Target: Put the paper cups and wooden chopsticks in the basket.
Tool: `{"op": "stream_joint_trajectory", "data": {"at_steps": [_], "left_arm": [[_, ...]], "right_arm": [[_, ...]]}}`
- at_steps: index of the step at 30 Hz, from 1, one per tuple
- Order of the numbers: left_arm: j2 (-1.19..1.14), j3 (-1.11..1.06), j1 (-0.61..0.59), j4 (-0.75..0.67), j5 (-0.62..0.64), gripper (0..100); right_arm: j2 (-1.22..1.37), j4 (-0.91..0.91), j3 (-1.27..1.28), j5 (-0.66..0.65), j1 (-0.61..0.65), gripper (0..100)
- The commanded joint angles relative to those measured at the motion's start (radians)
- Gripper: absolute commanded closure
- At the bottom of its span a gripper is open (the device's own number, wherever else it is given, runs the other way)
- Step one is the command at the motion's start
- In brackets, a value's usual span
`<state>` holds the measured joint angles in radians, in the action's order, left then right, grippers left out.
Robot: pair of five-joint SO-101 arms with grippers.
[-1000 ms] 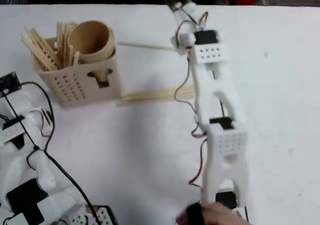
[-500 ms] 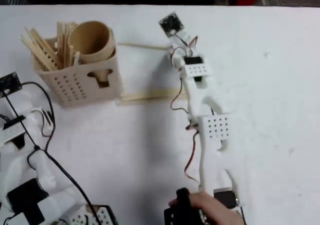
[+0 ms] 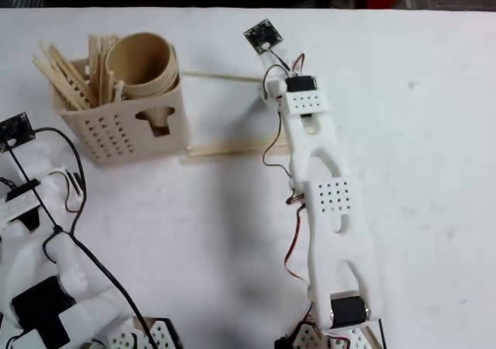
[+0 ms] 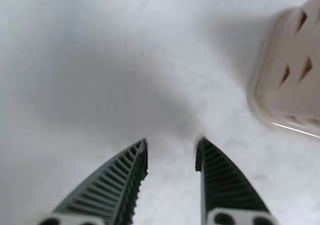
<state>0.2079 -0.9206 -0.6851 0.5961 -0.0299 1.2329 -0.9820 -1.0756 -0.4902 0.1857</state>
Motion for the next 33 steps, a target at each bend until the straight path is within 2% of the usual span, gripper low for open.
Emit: {"op": "stream_joint_trajectory", "data": {"at_steps": [1, 13, 21, 27, 30, 33], "left_arm": [[0.025, 0.006, 0.016, -0.017, 0.008, 83], [0.025, 0.006, 0.015, -0.017, 0.012, 83], [0.025, 0.006, 0.015, -0.017, 0.011, 83], [0.025, 0.006, 0.015, -0.017, 0.008, 83], [0.025, 0.006, 0.015, -0.017, 0.008, 83], [0.025, 0.006, 0.015, -0.017, 0.008, 83]], "right_arm": [[0.025, -0.117, -0.058, -0.005, -0.004, 96.1], [0.022, -0.748, -0.331, -0.012, -0.012, 96.1], [-0.093, -0.748, -0.27, 0.002, -0.084, 96.1], [-0.326, -0.725, -0.215, 0.164, -0.111, 95.7], [-0.36, -0.622, -0.224, 0.236, -0.065, 95.7], [-0.32, -0.43, -0.213, 0.275, -0.019, 95.7]]}}
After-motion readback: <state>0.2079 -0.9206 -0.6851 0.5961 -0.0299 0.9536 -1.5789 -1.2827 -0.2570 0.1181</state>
